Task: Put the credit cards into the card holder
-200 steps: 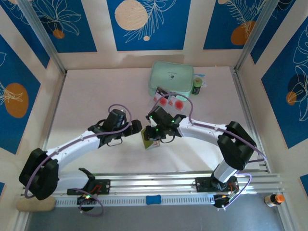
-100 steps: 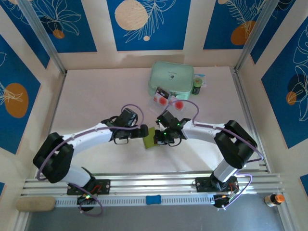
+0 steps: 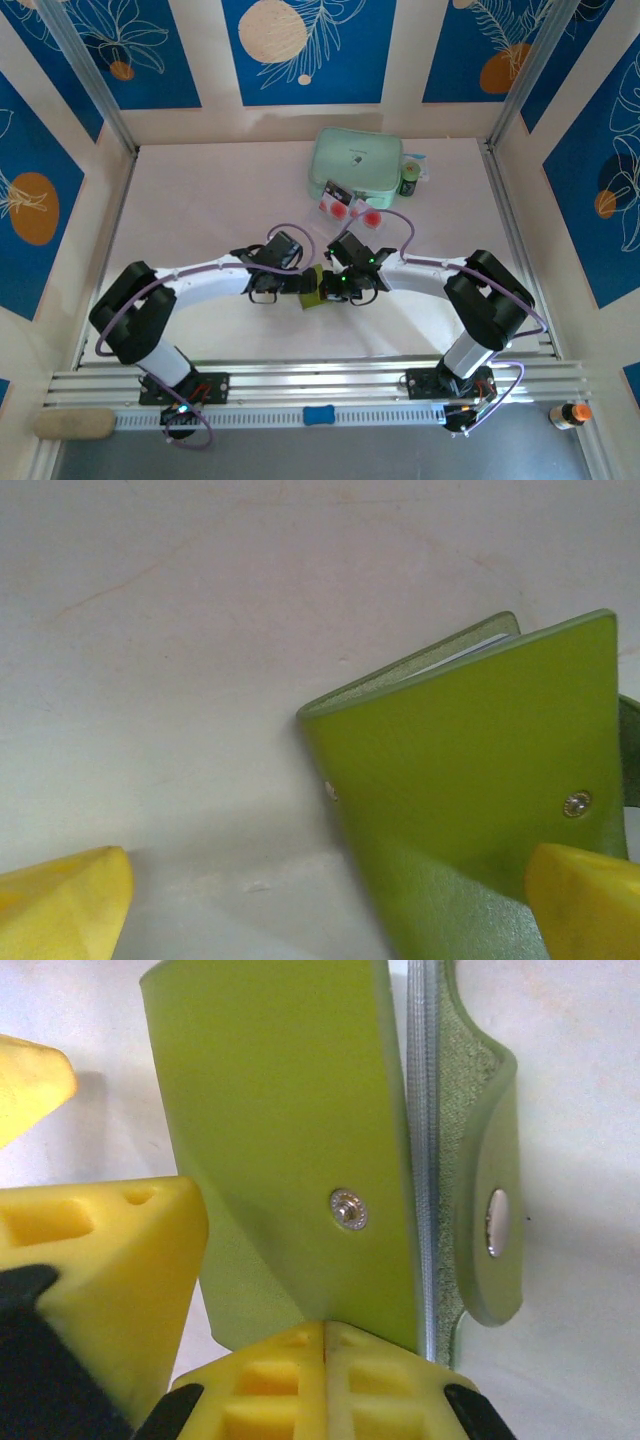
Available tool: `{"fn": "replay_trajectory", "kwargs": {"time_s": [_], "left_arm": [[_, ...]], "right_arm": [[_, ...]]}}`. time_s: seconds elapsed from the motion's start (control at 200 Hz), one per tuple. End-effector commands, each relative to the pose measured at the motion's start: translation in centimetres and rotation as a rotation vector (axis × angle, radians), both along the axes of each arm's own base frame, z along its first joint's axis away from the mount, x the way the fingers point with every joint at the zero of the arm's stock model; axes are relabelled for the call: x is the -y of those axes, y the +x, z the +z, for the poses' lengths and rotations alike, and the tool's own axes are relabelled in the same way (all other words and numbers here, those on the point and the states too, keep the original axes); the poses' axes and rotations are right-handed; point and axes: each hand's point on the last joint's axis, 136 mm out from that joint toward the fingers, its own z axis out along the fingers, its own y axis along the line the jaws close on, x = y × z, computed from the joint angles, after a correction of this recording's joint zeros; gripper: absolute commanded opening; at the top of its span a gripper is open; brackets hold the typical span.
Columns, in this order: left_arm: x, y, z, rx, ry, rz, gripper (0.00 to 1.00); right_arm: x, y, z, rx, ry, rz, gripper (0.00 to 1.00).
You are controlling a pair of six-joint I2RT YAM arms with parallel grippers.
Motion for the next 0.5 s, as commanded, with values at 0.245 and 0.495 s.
{"fn": "replay_trajectory", "kwargs": {"time_s": [0.245,0.495], "left_arm": [[-1.4,-0.2,-1.9,-0.004,0.16,-0.041,1.0],[-2.4,-0.9,-2.8,-0.005,0.273,-0.074,1.0]], "right_arm": [[1.3,1.0,2.8,0.021,0.059,-0.044,0.0],[4.1,3.3,4.6,0.05,0.045,-0.093,0.11]]}}
